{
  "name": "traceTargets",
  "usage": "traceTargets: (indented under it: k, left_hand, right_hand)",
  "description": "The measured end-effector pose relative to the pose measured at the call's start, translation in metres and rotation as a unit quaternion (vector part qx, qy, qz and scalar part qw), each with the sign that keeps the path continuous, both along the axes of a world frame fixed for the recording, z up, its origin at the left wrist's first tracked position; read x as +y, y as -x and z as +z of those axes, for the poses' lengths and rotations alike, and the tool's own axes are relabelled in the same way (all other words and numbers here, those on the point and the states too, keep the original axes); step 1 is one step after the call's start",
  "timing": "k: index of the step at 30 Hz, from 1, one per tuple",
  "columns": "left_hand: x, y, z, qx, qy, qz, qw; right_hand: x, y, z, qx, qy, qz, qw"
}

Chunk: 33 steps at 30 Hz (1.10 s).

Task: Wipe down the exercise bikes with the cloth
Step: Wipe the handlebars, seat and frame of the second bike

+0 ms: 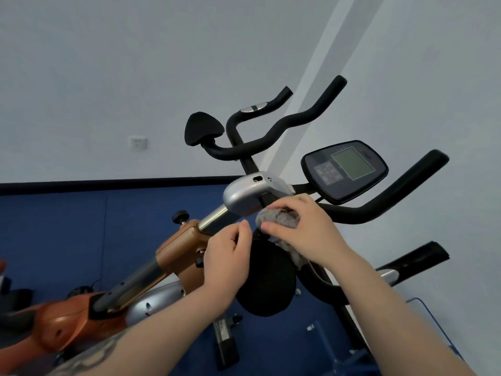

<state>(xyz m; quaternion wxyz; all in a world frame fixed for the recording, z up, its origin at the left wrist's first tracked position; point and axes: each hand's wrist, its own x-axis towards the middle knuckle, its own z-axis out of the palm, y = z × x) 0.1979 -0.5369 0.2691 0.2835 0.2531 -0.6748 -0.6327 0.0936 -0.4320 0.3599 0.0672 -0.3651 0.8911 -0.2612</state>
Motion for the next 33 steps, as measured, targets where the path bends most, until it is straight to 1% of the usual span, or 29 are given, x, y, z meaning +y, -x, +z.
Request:
traceTargets:
  k: [1,3,6,7,9,11,14,15,16,18,19,20,22,23,24,26,27,28,30,31,32,33]
  left_hand:
    - [0.0,0.0,0.0,0.0,0.0,0.0,1.0]
    - [0.0,0.0,0.0,-0.001,0.004,0.002,1.0]
    - [0.0,-0.001,0.001,-0.003,0.004,0.008,1.0]
    - [0.0,-0.001,0.001,-0.003,0.0,0.01,1.0]
    - [0.001,-0.001,0.002,-0.001,-0.008,0.012,1.0]
    - [0.001,-0.002,0.003,-0.001,-0.011,0.016,1.0]
    - [0.0,-0.003,0.003,-0.002,-0.026,0.018,0.999]
    - [0.0,-0.003,0.002,-0.003,-0.03,0.019,0.999]
    - [0.0,-0.003,0.002,-0.005,-0.033,0.017,0.999]
    - [0.0,-0.002,0.001,-0.005,-0.037,0.009,0.999]
    - [0.0,-0.002,0.0,-0.007,-0.038,0.006,0.999]
    - [-0.001,-0.002,0.001,-0.006,-0.04,0.006,0.999]
    - [-0.001,-0.003,0.002,-0.001,-0.056,0.016,0.998]
    - [-0.001,-0.003,0.003,0.0,-0.061,0.024,0.998]
    - [0.0,-0.003,0.003,-0.001,-0.061,0.03,0.998]
    - [0.001,-0.003,0.004,-0.005,-0.064,0.037,0.997]
    - [0.001,-0.003,0.004,-0.008,-0.068,0.039,0.997]
    - [0.001,-0.003,0.004,-0.011,-0.071,0.042,0.997]
    - [0.001,-0.004,0.006,-0.012,-0.078,0.045,0.996]
    - [0.001,-0.005,0.007,-0.011,-0.081,0.044,0.996]
    - [0.001,-0.005,0.007,-0.009,-0.083,0.041,0.996]
    - [0.001,-0.005,0.007,-0.008,-0.083,0.039,0.996]
  right_hand:
    - [0.001,-0.001,-0.001,0.021,-0.018,0.004,1.0]
    - [-0.002,-0.008,-0.01,0.054,-0.014,0.015,0.998]
    - [-0.003,-0.009,-0.013,0.036,0.025,0.033,0.999]
    - [-0.002,-0.005,-0.011,0.048,0.029,0.028,0.998]
    - [-0.002,0.0,-0.009,0.082,0.04,-0.016,0.996]
    - [-0.008,-0.005,-0.012,0.061,0.041,-0.034,0.997]
    - [-0.016,-0.006,-0.009,-0.009,-0.018,0.023,1.0]
    - [-0.017,-0.002,-0.005,-0.016,-0.027,0.03,0.999]
    - [-0.018,0.001,0.001,-0.003,-0.028,0.019,0.999]
    - [-0.02,0.002,0.004,0.052,-0.016,-0.019,0.998]
    - [-0.021,0.0,0.003,0.055,-0.014,-0.017,0.998]
    - [-0.022,-0.003,0.003,0.035,-0.025,0.007,0.999]
    - [-0.024,-0.005,0.006,-0.03,-0.087,0.082,0.992]
    - [-0.025,-0.002,0.01,-0.039,-0.11,0.101,0.988]
    - [-0.026,0.001,0.014,-0.024,-0.122,0.093,0.988]
    - [-0.029,0.005,0.017,0.041,-0.115,0.039,0.992]
    - [-0.03,0.003,0.015,0.044,-0.108,0.035,0.993]
    - [-0.031,0.001,0.014,0.02,-0.109,0.056,0.992]
    - [-0.032,-0.004,0.015,-0.08,-0.132,0.119,0.981]
    - [-0.032,-0.003,0.018,-0.103,-0.137,0.132,0.976]
    - [-0.033,0.0,0.02,-0.092,-0.138,0.125,0.978]
    - [-0.032,0.004,0.021,-0.044,-0.133,0.101,0.985]
